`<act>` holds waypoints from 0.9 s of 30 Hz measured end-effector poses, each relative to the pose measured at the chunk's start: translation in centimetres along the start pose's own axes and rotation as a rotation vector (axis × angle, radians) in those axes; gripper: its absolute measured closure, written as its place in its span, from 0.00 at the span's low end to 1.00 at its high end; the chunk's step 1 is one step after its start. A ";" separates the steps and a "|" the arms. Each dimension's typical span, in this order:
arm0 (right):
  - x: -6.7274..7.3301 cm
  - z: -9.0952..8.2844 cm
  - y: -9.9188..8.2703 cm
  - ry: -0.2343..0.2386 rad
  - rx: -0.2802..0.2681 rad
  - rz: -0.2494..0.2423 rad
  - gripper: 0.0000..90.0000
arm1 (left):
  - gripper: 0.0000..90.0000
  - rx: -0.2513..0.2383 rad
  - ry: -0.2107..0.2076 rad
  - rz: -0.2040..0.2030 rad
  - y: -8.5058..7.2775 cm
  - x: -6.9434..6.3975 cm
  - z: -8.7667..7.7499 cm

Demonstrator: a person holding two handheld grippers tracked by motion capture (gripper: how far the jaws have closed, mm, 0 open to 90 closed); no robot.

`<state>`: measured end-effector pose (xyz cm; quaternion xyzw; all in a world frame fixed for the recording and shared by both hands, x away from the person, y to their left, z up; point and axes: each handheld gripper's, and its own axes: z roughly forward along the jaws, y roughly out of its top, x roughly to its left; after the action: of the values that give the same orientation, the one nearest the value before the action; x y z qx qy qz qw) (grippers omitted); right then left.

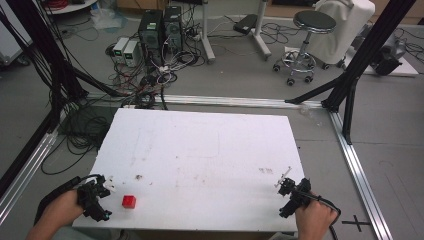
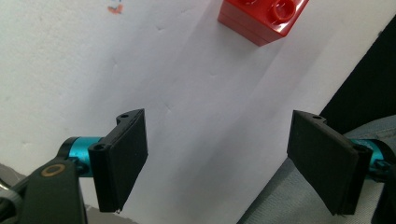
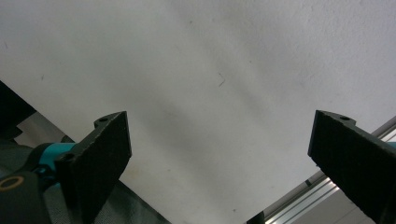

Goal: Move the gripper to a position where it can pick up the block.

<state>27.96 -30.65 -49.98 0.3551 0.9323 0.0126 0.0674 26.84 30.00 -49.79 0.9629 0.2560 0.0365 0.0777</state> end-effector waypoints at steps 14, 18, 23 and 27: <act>0.1 0.0 0.1 -0.002 -0.002 -0.001 0.06 | 0.23 0.042 0.001 0.100 1.8 0.7 -0.5; 0.1 0.0 0.1 -0.003 -0.003 -0.005 0.06 | 0.23 0.046 -0.003 0.142 2.4 0.7 -0.5; 0.1 0.0 0.2 -0.002 -0.001 -0.010 0.06 | 0.23 0.052 -0.005 0.192 2.9 0.8 -0.3; 0.1 0.0 0.2 -0.007 -0.002 -0.009 0.06 | 0.23 0.053 -0.004 0.217 3.1 0.7 -0.2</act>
<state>28.01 -30.40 -49.96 0.3509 0.9337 0.0120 0.0709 28.97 27.71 -49.07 0.9867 0.1510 0.0360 0.0482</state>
